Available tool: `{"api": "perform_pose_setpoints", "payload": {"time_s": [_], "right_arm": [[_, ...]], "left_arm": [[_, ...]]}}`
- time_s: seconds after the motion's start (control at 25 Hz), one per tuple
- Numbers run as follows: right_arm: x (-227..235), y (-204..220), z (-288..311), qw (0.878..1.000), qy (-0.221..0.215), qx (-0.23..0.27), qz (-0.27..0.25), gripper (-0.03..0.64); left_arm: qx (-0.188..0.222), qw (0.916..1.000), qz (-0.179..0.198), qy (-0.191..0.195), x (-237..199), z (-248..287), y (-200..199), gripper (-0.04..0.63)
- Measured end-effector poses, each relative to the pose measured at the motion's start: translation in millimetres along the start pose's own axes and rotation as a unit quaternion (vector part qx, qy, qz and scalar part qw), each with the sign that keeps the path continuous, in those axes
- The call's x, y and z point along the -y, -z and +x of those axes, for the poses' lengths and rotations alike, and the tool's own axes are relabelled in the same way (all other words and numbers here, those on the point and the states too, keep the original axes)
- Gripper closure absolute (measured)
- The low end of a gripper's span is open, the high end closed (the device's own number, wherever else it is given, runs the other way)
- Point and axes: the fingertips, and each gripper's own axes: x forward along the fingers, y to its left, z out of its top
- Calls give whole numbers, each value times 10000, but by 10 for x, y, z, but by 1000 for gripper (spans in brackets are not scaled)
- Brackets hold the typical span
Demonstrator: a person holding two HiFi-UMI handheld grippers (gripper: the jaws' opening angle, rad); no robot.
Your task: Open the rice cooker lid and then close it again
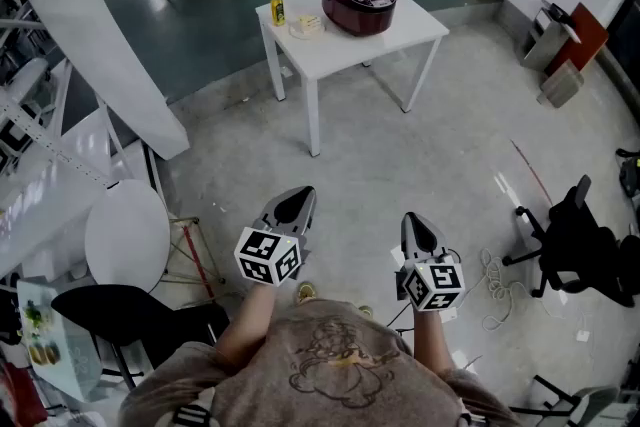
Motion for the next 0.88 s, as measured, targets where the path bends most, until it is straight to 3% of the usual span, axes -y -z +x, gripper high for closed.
{"api": "perform_pose_setpoints", "payload": {"time_s": [0.56, 0.88], "right_arm": [[-368, 0, 265, 9998, 139, 133, -25, 614], [-303, 10, 427, 9993, 342, 125, 57, 614]], "left_arm": [[-33, 9991, 147, 397, -334, 5, -64, 574], [-54, 9984, 108, 551, -449, 250, -67, 574]]}}
